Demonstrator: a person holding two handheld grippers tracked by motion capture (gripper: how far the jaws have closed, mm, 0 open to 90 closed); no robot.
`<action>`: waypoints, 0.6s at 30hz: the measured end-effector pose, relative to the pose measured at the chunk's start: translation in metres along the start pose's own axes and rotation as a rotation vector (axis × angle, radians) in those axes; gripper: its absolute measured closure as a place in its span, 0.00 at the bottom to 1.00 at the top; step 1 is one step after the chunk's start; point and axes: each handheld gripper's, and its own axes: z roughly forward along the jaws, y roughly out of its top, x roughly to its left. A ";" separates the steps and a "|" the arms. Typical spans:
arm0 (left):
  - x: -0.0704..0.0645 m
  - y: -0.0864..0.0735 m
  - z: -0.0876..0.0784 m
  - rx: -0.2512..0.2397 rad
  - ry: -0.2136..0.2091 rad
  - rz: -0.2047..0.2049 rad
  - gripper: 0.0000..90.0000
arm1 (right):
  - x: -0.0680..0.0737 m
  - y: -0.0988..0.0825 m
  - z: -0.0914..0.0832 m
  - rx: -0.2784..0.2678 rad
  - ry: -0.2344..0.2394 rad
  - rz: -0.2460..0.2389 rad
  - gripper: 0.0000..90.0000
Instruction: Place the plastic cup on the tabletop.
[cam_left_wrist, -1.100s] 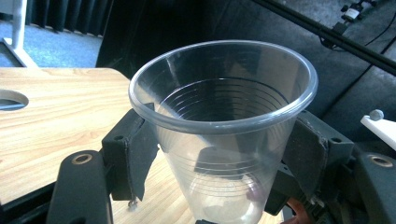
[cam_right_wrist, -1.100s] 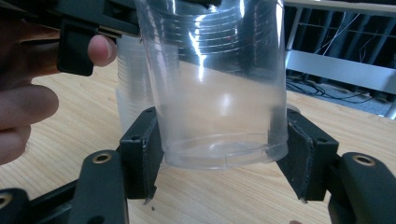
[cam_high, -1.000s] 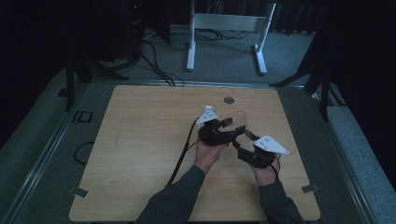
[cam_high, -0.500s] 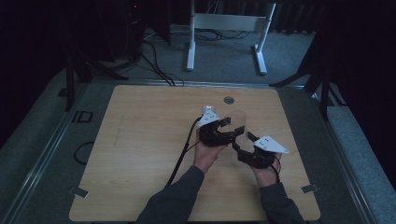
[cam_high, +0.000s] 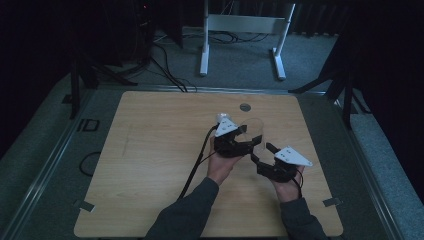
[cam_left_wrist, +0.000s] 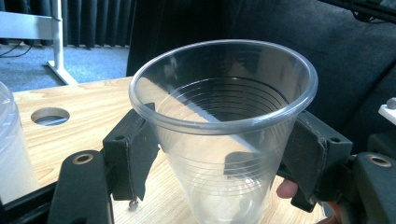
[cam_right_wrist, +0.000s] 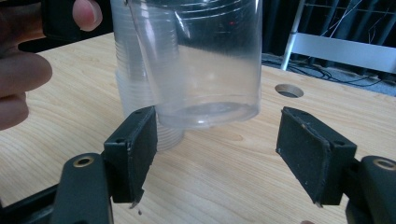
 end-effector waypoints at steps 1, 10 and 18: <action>0.000 0.000 0.000 -0.001 0.007 0.003 0.34 | 0.000 0.000 0.000 0.002 -0.001 0.000 0.32; -0.001 0.000 0.001 0.006 0.027 0.040 0.34 | -0.002 -0.002 -0.003 0.005 -0.005 0.004 0.31; -0.005 -0.001 0.001 0.004 0.052 0.077 0.34 | -0.002 -0.004 -0.005 0.015 -0.004 0.009 0.31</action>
